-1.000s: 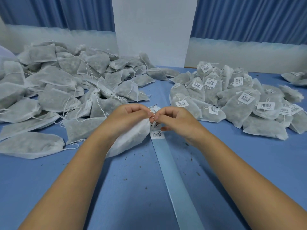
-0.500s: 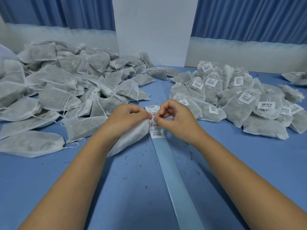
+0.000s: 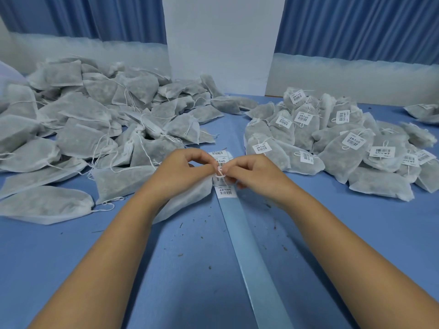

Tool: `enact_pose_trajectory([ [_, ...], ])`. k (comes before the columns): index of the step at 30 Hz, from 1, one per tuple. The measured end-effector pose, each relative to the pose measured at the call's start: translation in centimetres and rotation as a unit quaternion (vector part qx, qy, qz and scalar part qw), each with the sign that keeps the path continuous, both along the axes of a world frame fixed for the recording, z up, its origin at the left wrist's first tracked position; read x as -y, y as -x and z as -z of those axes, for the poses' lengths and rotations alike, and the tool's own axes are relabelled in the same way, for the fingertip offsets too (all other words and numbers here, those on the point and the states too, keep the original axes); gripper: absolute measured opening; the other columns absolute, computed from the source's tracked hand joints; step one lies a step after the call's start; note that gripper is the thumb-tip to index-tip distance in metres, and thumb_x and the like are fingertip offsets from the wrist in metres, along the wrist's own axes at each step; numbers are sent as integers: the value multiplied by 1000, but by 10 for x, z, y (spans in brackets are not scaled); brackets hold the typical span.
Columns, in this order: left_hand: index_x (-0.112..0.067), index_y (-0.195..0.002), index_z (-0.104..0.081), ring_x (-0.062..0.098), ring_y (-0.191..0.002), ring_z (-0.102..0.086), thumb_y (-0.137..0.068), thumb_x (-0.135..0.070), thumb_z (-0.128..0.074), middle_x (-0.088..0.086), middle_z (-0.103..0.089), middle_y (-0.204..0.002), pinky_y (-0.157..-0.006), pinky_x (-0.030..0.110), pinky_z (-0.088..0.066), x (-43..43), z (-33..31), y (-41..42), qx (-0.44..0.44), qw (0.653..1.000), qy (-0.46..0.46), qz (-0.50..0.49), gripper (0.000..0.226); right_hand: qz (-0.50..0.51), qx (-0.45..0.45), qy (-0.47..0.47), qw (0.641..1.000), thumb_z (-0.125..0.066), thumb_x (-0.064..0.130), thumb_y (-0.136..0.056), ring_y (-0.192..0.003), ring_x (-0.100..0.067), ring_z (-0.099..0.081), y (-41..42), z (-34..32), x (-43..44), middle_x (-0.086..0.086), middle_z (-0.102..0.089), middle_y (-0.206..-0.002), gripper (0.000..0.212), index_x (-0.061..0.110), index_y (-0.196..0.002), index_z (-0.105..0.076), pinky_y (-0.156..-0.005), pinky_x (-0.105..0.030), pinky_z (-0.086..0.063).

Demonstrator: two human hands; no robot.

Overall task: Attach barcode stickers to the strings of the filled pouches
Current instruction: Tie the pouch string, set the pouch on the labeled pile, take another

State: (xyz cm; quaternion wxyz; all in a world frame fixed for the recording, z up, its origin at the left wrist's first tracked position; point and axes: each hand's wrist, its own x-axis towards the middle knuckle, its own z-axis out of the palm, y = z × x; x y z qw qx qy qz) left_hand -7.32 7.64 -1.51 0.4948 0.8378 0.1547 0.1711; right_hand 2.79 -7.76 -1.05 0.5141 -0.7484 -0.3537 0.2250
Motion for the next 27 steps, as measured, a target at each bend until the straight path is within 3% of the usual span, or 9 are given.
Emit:
enact_pose_trajectory([
  [4, -23, -79, -77, 10, -83, -62, -87, -14, -70, -5, -75, -86, -86, 30, -47, -1, -2, 1, 14, 1000, 8, 21, 14, -17, -61, -9, 998, -64, 14, -92, -68, -4, -59, 0, -2, 2, 5, -67, -70, 15, 17, -82, -75, -61, -15, -47],
  [10, -21, -77, -75, 2, -74, -56, -90, -14, -64, -11, -70, -75, -77, 20, -42, -2, -2, -1, 1, 1000, 11, 13, 18, -1, 95, -23, 995, -64, 10, -92, -66, -1, -57, 3, 2, 0, 7, -69, -73, 15, 16, -83, -75, -66, -13, -46],
  [15, -16, -77, -74, 10, -82, -53, -92, -22, -62, 3, -64, -82, -81, 29, -38, -4, -2, -2, -30, 999, 28, 9, 19, 4, 204, -56, 977, -65, 8, -90, -76, 0, -58, 6, 7, -3, 16, -62, -77, 14, 17, -83, -73, -71, -11, -43],
  [18, -20, -79, -75, 8, -82, -52, -87, -32, -63, -1, -63, -82, -79, 29, -37, -7, -3, -1, -44, 998, 43, 6, 18, 4, 255, -65, 965, -66, 8, -90, -80, -4, -59, 5, 10, -4, 16, -62, -80, 11, 14, -90, -75, -73, -12, -46],
  [22, -19, -76, -74, 2, -73, -53, -89, -27, -63, -10, -63, -73, -72, 22, -38, -5, -3, -2, -48, 998, 51, -1, 19, 29, 225, -109, 968, -66, 3, -87, -78, -9, -63, 4, 11, -4, 11, -66, -82, 20, 21, -93, -71, -75, -16, -50],
  [25, -15, -73, -72, 5, -76, -52, -88, -28, -64, -4, -60, -76, -75, 24, -36, -4, -3, -1, -44, 996, 65, 30, 21, 20, 225, -119, 967, -66, 0, -86, -75, -10, -62, 4, 9, -2, 9, -67, -82, 26, 26, -86, -63, -73, -15, -49],
  [27, -24, -65, -72, -1, -72, -54, -91, -24, -61, -10, -63, -72, -70, 11, -39, -3, -4, -1, -40, 996, 65, 45, 27, 14, 230, -113, 966, -65, -1, -85, -72, -8, -62, 4, 10, -3, 14, -67, -79, 24, 24, -84, -65, -73, -15, -50],
])
